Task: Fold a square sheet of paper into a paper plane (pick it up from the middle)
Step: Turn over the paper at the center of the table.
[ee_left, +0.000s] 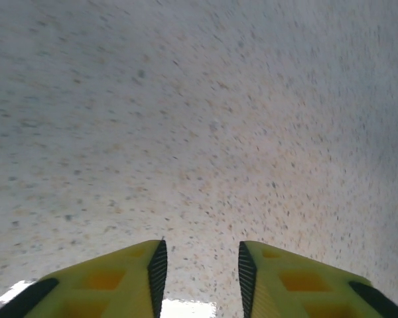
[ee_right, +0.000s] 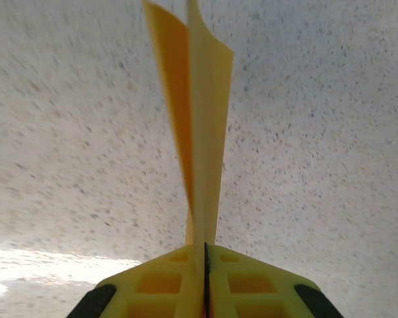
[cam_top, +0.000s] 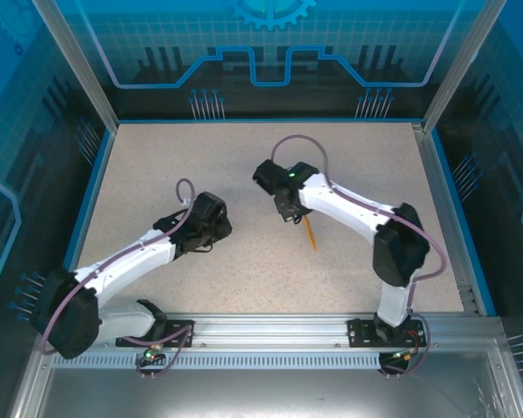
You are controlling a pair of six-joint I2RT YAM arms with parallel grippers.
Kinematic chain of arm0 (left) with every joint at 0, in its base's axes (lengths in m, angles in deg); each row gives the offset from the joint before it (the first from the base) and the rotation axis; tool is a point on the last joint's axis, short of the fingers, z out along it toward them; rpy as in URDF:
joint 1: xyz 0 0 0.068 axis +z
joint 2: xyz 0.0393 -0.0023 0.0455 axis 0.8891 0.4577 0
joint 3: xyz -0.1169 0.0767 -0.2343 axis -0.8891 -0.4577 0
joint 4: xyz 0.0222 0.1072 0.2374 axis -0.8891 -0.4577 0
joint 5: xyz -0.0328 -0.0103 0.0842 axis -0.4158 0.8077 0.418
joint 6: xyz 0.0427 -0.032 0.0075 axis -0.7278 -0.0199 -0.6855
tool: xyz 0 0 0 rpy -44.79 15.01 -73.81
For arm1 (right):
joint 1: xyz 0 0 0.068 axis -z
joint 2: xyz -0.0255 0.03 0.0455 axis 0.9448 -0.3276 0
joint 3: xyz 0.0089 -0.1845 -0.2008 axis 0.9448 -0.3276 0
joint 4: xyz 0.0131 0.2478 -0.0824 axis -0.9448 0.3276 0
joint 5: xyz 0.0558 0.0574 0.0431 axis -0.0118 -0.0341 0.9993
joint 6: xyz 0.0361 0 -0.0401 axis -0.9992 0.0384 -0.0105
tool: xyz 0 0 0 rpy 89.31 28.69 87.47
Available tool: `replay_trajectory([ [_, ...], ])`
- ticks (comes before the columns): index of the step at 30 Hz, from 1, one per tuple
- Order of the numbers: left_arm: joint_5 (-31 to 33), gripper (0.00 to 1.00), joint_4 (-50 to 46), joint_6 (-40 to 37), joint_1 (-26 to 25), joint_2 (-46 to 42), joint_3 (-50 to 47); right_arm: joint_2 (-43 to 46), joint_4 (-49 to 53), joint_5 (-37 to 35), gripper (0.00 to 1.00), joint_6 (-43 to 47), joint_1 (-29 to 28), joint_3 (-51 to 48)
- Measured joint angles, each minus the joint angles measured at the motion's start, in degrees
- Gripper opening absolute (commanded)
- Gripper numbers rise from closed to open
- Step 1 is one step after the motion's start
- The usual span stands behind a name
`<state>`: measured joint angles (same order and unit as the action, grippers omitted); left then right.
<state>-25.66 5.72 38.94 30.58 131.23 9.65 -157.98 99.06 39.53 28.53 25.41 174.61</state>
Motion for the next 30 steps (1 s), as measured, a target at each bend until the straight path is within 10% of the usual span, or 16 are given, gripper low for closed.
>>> replay_trajectory([
  [12,8.5,0.46,-4.9,7.0,0.5,-14.4,-6.8,-25.6,6.2,6.1,0.36,-3.1,-8.9,20.8],
  [19,8.9,0.48,-5.4,7.0,0.5,-14.8,-6.9,-13.4,-9.1,24.2,0.68,-1.4,-8.9,7.4],
  [26,6.5,0.51,-4.0,6.3,0.7,-13.4,-6.9,14.1,-31.0,41.9,0.36,-1.9,2.8,-17.0],
  [30,1.6,0.51,-1.3,4.8,0.8,-7.4,-6.7,13.9,-40.1,51.5,0.20,-2.5,10.2,-24.6],
])
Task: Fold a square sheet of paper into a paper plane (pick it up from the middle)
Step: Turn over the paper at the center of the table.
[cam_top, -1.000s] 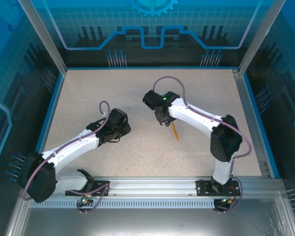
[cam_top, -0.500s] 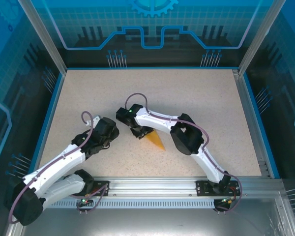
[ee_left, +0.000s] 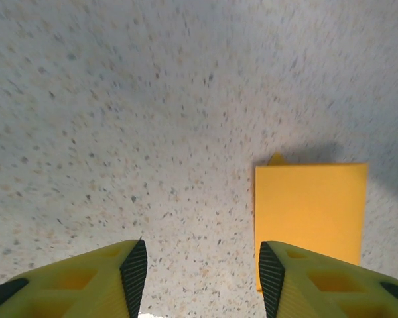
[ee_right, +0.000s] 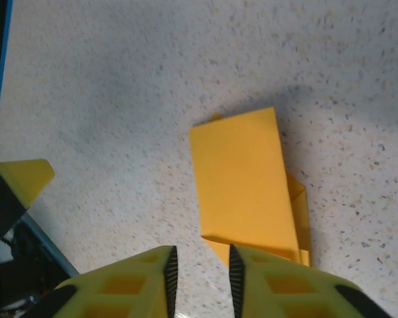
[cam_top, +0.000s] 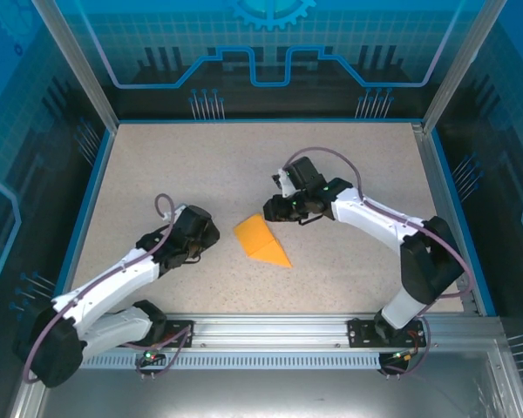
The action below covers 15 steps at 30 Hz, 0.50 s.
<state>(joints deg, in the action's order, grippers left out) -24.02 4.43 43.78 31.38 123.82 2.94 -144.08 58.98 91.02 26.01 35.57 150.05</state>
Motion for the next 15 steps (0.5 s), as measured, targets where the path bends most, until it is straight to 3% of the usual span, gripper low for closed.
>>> replay_trajectory([
  [6,-7.5,0.52,3.0,-1.4,0.0,8.9,2.6,-10.1,-5.6,8.3,0.15,-0.8,0.5,-0.5],
  [15,-14.1,0.52,6.0,-2.6,0.0,14.2,5.7,-17.9,-12.2,9.5,0.14,-5.1,1.5,-0.8],
])
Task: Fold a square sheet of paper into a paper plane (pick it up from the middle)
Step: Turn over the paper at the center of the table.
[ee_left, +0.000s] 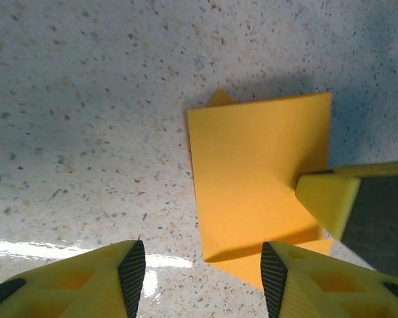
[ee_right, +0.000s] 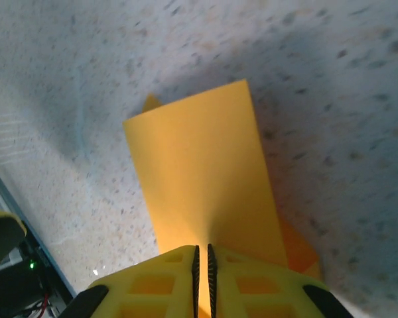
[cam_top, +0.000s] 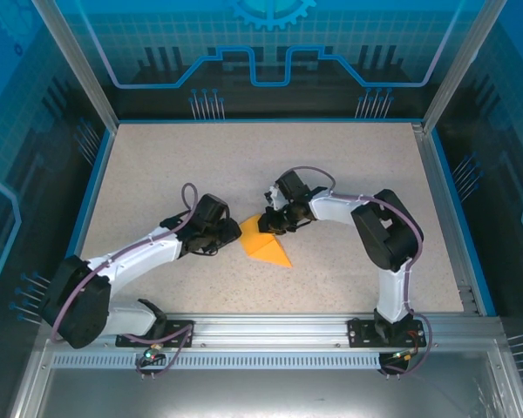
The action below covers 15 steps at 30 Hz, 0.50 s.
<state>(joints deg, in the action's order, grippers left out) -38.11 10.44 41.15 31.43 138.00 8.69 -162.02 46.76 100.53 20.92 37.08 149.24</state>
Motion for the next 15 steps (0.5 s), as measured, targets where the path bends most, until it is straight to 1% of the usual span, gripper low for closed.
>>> replay_trajectory([
  [5,-1.6,0.52,0.1,0.0,0.0,1.7,0.5,0.1,-5.6,-2.1,0.13,-4.9,1.6,-5.0],
  [7,-1.9,0.52,0.1,0.0,0.0,1.8,0.6,0.5,-6.5,-2.6,0.13,-6.1,1.6,-5.5],
  [8,-2.4,0.52,0.1,0.0,0.0,1.9,0.6,1.2,-9.6,-3.9,0.13,-8.5,1.6,-7.7],
  [9,-2.7,0.52,0.2,-0.1,0.0,2.3,0.9,2.8,-13.0,-5.2,0.13,-11.0,1.5,-10.7],
  [12,-3.9,0.52,0.9,-0.2,0.1,3.8,1.7,8.4,-17.9,-9.2,0.14,-18.0,1.4,-18.8],
  [15,-5.3,0.52,1.7,-0.2,0.1,5.0,2.2,11.3,-20.7,-13.0,0.16,-23.3,0.9,-22.6],
])
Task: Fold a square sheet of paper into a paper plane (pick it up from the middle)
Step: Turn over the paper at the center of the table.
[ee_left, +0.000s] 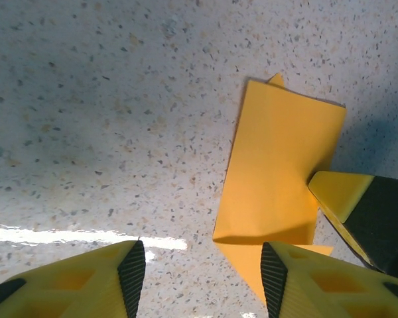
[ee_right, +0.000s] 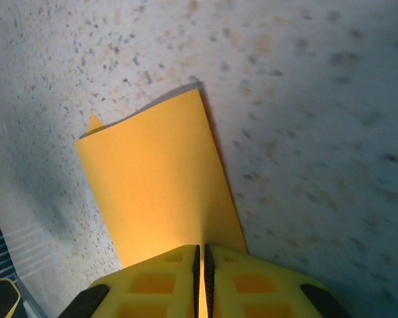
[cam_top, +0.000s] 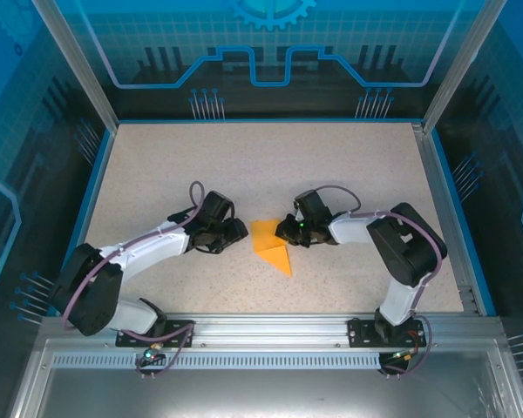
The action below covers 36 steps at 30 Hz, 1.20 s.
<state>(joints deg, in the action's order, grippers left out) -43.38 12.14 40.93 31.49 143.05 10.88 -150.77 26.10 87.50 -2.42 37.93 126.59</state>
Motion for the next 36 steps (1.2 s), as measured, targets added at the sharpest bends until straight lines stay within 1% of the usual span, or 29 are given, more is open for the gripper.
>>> replay_trajectory([
  [2,-1.0,0.52,0.7,0.0,0.0,0.7,0.1,1.2,-1.2,-1.1,0.17,-1.6,-0.1,-1.5],
  [4,-2.1,0.53,1.2,0.0,0.0,1.4,0.2,1.9,-0.9,-1.4,0.19,-1.4,0.0,-1.8],
  [6,-3.2,0.53,1.7,0.0,0.1,2.1,0.2,3.8,1.6,-2.4,0.20,0.4,0.4,-1.8],
  [8,-4.4,0.53,2.3,0.0,0.2,2.6,0.2,7.4,5.2,-3.3,0.21,3.4,0.8,-1.8],
  [11,-6.3,0.53,3.2,0.0,0.8,3.5,0.3,13.9,9.6,-3.1,0.18,9.0,1.0,-1.3],
  [14,-8.2,0.53,4.6,0.1,1.5,4.7,0.3,17.0,11.5,0.3,0.12,13.9,1.1,0.2],
  [15,-8.7,0.53,5.1,0.2,1.7,5.2,0.3,17.0,11.8,1.9,0.09,15.1,1.1,0.6],
  [18,-10.1,0.53,6.1,0.4,2.3,6.4,0.4,16.1,12.9,5.6,0.09,17.5,0.5,0.7],
  [23,-11.5,0.53,6.6,0.4,2.6,7.6,1.5,12.9,14.5,8.4,0.08,19.3,-0.6,0.7],
  [29,-12.7,0.53,7.2,0.4,2.6,8.5,2.4,8.8,14.9,9.3,0.08,20.3,-0.5,0.5],
  [36,-13.2,0.53,7.3,0.3,2.6,9.3,2.6,7.6,14.8,9.8,0.09,20.7,0.7,-1.0],
])
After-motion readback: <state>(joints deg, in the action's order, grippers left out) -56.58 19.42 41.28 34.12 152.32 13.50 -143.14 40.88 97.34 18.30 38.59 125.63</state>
